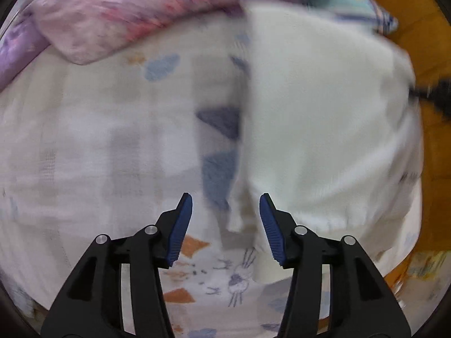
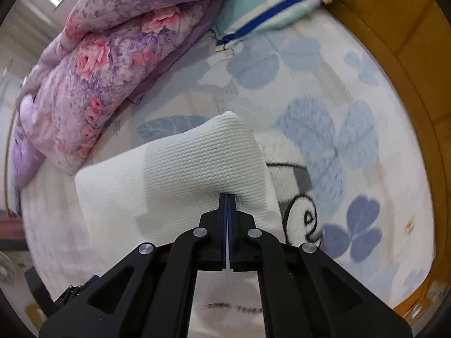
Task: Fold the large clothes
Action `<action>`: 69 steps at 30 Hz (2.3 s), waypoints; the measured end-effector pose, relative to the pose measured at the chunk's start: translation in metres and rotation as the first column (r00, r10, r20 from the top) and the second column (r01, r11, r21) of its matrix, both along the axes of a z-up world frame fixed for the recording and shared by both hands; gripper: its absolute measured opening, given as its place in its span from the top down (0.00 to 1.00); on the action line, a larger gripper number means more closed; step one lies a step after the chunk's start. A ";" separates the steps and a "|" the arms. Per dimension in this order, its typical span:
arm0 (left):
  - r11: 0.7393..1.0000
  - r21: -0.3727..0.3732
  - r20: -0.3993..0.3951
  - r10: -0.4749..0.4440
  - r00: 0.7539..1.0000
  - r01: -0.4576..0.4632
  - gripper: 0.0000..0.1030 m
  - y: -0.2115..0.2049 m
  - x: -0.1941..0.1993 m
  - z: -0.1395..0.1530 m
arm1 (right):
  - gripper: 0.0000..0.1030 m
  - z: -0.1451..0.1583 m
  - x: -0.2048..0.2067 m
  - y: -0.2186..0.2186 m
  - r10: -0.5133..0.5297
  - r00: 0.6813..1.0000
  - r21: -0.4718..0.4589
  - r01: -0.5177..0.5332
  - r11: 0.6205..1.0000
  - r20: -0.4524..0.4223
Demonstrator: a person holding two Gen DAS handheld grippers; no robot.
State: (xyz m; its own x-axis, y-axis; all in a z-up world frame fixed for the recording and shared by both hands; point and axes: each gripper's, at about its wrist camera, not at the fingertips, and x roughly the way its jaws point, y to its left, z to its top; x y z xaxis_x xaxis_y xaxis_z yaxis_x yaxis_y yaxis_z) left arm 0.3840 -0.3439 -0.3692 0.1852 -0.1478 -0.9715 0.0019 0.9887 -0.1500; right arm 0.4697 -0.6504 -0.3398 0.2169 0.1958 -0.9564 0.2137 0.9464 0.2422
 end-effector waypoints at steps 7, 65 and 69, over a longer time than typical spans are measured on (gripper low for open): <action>0.982 -0.187 0.150 0.004 0.989 0.025 0.67 -0.025 0.120 0.012 | 0.97 0.016 0.026 0.015 0.062 0.995 -0.080 -0.055 0.995 0.084; 0.996 0.085 0.301 -0.025 0.953 0.000 0.14 0.016 -0.159 0.196 | 0.15 0.163 -0.262 0.107 0.020 0.972 -0.040 -0.011 0.999 0.232; 0.997 0.081 0.340 -0.035 0.940 0.007 0.14 0.027 -0.178 0.218 | 0.15 0.188 -0.274 0.126 0.020 0.954 -0.062 -0.002 0.998 0.301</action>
State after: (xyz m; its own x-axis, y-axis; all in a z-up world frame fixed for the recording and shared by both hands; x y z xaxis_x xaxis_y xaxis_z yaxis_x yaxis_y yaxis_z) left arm 0.2063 -0.3165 -0.1513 0.5047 -0.0818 -0.8594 0.0602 0.9964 -0.0594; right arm 0.1954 -0.5241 -0.1517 0.4946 0.1440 -0.8571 0.1294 0.9630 0.2364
